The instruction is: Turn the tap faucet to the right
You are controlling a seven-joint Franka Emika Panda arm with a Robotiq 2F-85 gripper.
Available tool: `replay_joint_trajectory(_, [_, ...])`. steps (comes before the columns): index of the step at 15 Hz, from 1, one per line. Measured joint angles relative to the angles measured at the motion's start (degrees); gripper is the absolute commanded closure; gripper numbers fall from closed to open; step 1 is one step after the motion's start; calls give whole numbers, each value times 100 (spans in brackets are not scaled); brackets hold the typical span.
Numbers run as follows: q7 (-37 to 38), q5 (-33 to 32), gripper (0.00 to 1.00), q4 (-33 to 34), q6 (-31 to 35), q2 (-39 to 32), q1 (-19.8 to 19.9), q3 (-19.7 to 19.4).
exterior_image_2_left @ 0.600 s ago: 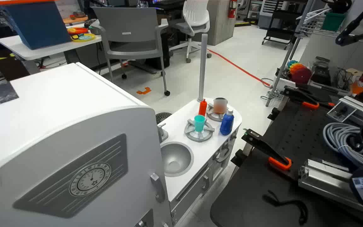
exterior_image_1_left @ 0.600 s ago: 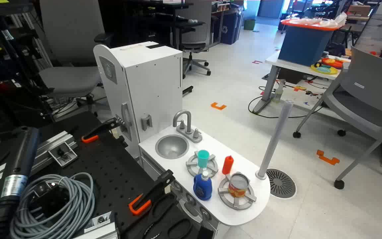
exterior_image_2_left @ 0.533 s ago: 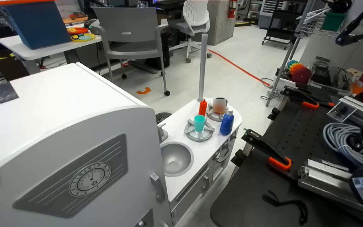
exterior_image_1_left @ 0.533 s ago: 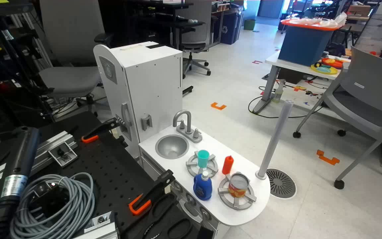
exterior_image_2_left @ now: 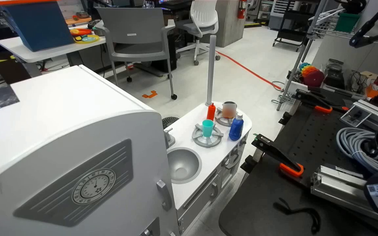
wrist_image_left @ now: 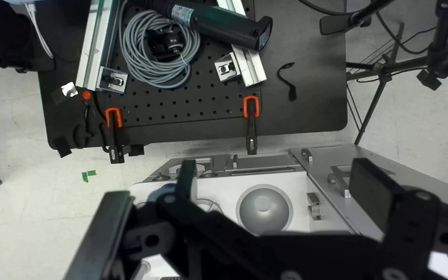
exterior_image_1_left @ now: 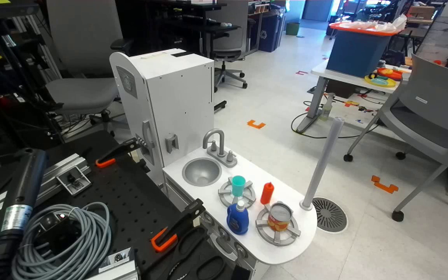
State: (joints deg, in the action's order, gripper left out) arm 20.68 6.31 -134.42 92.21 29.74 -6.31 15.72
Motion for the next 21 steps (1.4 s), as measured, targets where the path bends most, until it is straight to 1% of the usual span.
replay_joint_trajectory(2, [-25, 3, 0, 0, -1, -66, 0, -25])
replay_joint_trajectory(4, [-25, -2, 0, 86, 7, -416, 47, -73])
replay_joint_trajectory(8, [-25, -39, 0, 595, 422, -1778, 244, -212])
replay_joint_trajectory(11, [-19, -81, 0, 1225, 750, -2940, 261, -369])
replay_joint_trajectory(14, [23, -286, 0, 2004, 1196, -4100, 217, -522])
replay_joint_trajectory(17, [34, -481, 0, 2797, 1796, -5218, 60, -723])
replay_joint_trajectory(21, [35, -535, 0, 3879, 2294, -6644, -236, -967])
